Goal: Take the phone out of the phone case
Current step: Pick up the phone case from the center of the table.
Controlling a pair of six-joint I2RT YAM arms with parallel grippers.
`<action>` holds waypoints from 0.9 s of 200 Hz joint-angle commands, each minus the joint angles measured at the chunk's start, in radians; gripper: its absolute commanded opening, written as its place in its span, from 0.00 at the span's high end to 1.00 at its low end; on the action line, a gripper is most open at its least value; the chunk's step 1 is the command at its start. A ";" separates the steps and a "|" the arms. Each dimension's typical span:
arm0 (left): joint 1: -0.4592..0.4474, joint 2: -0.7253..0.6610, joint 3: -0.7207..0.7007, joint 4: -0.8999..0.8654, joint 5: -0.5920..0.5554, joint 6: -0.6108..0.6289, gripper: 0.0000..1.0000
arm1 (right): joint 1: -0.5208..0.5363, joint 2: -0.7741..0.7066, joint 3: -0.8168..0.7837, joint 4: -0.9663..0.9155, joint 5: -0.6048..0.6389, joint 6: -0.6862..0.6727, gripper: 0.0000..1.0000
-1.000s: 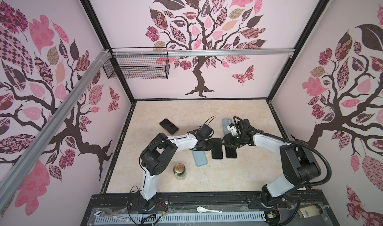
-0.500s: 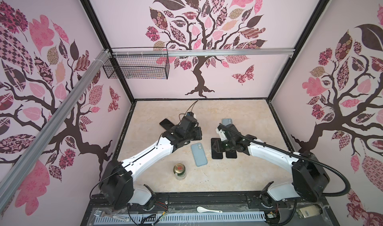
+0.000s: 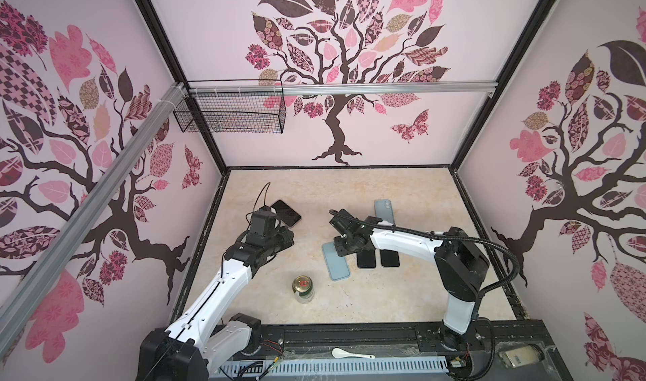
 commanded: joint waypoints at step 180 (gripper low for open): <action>0.010 0.032 -0.024 0.084 0.160 0.018 0.75 | 0.002 0.176 0.103 -0.111 -0.030 0.033 0.93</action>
